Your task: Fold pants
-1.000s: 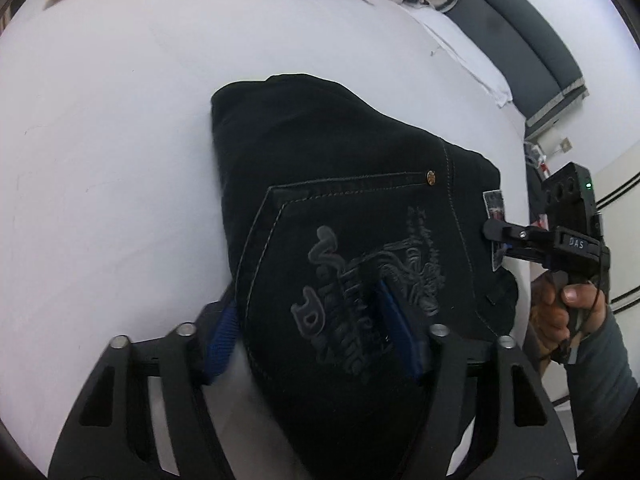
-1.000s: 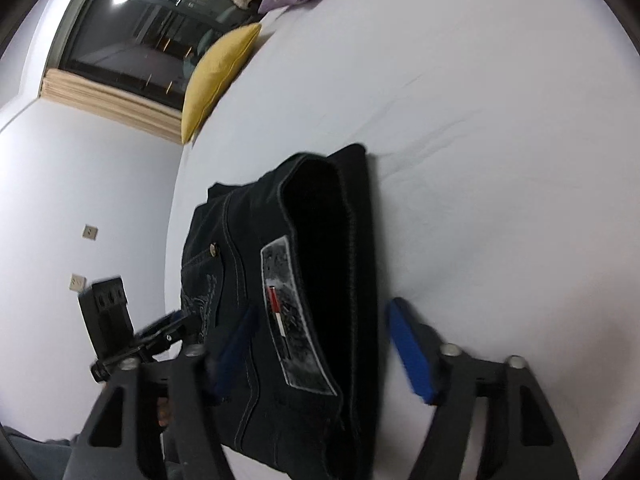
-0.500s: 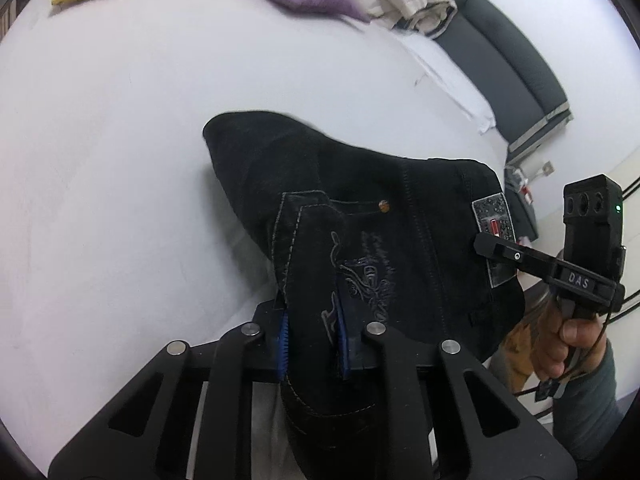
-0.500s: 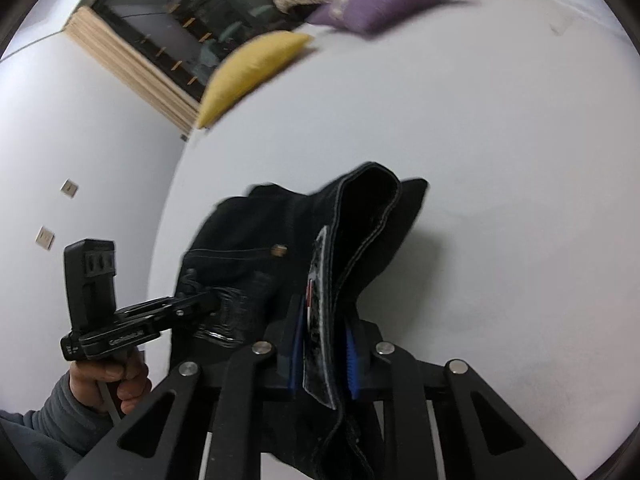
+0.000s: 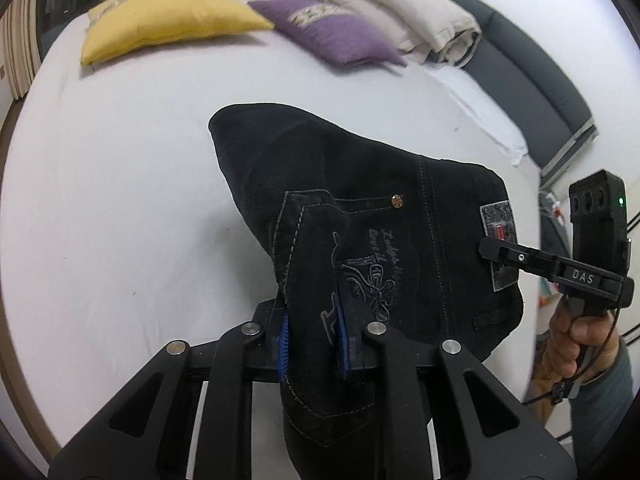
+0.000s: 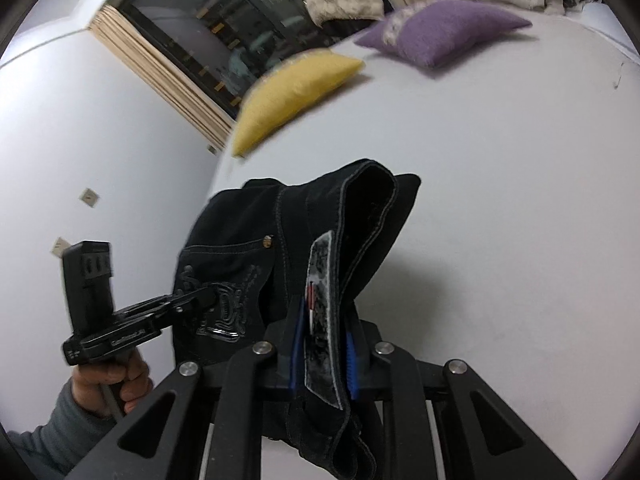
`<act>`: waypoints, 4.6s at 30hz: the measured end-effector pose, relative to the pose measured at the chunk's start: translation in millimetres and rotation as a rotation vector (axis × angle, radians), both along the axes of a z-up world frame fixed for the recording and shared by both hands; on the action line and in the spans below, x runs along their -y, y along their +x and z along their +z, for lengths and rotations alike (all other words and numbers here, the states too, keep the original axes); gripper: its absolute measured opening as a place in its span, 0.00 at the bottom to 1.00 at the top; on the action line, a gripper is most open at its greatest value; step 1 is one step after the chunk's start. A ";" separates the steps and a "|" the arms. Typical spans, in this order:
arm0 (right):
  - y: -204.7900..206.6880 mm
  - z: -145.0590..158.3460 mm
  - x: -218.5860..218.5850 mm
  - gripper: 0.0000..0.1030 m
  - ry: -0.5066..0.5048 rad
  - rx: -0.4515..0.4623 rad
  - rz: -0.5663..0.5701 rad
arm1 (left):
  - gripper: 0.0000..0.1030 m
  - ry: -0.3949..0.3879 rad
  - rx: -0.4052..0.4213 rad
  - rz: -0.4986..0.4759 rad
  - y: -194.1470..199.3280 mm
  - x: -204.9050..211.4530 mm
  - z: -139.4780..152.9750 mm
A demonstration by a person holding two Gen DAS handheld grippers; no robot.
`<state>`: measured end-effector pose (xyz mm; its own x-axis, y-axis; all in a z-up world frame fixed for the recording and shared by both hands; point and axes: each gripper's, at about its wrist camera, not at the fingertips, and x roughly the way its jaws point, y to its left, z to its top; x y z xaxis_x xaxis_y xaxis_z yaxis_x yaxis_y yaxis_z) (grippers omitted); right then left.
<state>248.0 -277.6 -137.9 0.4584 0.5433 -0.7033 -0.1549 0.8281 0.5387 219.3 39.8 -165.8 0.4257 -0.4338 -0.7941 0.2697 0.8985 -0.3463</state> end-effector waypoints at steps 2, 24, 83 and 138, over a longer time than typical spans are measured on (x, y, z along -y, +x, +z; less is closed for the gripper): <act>10.1 -26.5 5.4 0.20 -0.003 -0.045 -0.032 | 0.22 0.036 -0.032 0.008 10.0 3.4 -25.8; -202.3 170.3 0.7 1.00 -0.498 0.862 -0.478 | 1.00 0.317 0.940 0.427 -234.8 -12.8 195.5; -220.9 116.3 -69.5 1.00 -0.452 0.291 -0.267 | 1.00 0.318 0.192 0.309 -200.2 27.7 78.7; -218.3 109.7 -74.2 1.00 -0.451 0.270 -0.256 | 1.00 0.329 0.191 0.297 -196.3 34.6 71.6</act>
